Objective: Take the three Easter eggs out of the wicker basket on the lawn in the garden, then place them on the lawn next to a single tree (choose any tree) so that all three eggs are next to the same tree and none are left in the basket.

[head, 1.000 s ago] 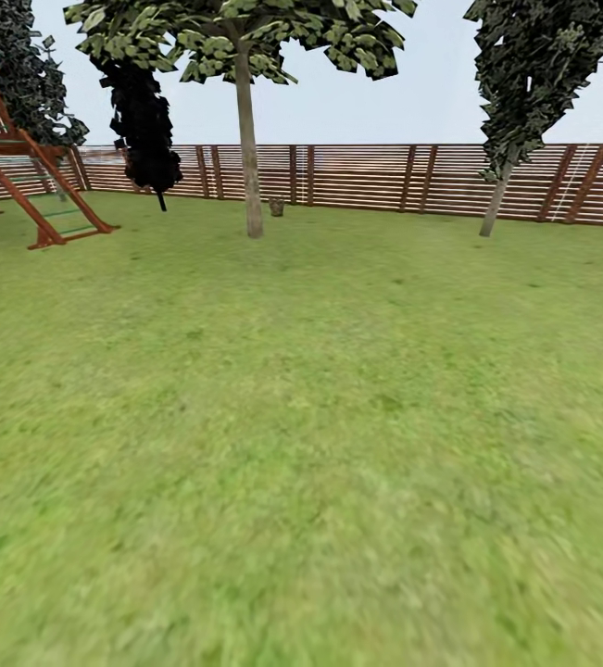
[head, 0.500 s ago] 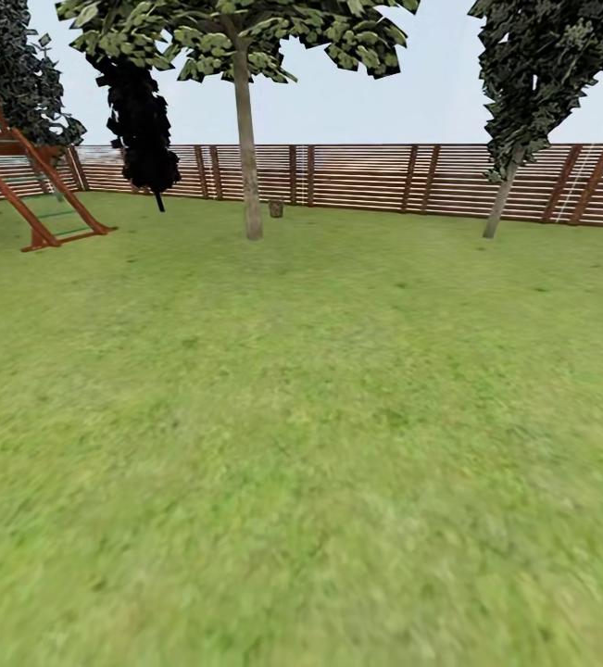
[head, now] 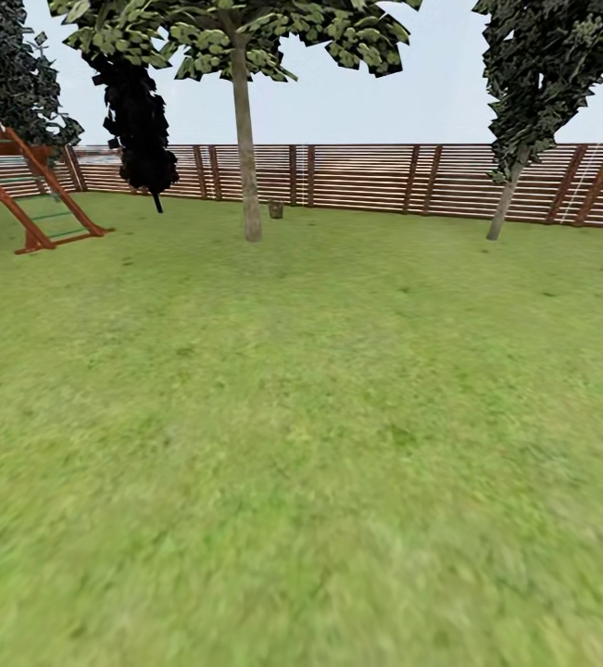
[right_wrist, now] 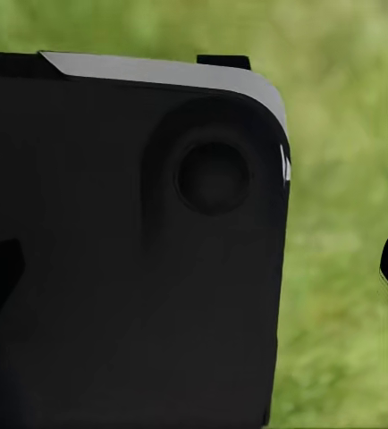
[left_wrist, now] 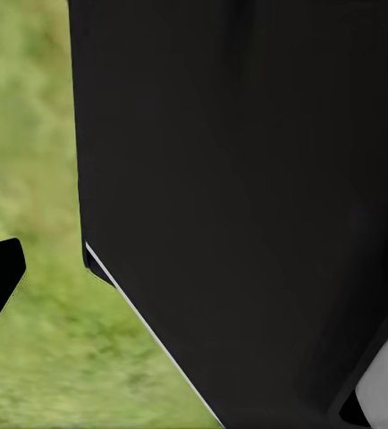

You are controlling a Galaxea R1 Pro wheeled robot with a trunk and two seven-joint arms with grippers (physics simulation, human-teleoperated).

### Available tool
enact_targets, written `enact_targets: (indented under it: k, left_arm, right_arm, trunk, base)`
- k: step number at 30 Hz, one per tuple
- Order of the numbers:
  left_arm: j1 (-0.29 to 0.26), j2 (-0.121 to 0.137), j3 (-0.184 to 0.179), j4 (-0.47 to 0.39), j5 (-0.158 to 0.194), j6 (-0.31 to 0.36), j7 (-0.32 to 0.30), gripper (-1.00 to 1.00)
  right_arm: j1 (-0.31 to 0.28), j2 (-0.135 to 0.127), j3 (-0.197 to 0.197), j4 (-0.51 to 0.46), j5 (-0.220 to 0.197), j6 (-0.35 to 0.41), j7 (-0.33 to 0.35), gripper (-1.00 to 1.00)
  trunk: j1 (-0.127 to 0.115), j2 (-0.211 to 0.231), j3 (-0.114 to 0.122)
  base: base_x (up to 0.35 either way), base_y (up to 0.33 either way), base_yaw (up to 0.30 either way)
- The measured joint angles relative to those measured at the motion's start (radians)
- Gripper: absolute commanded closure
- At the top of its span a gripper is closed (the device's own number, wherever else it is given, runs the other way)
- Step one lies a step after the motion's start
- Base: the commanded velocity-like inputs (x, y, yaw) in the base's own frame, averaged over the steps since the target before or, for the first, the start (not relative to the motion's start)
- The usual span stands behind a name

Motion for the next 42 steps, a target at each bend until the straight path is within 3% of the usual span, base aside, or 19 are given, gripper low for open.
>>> enact_targets:
  k: [42]
  left_arm:
    - [0.0,0.0,0.0,0.0,0.0,0.0,0.0,-1.0]
  right_arm:
    - [0.0,-0.001,0.0,0.0,0.0,0.0,0.0,-1.0]
  trunk:
    - [0.0,0.0,0.0]
  base:
    - [0.336,0.0,0.0]
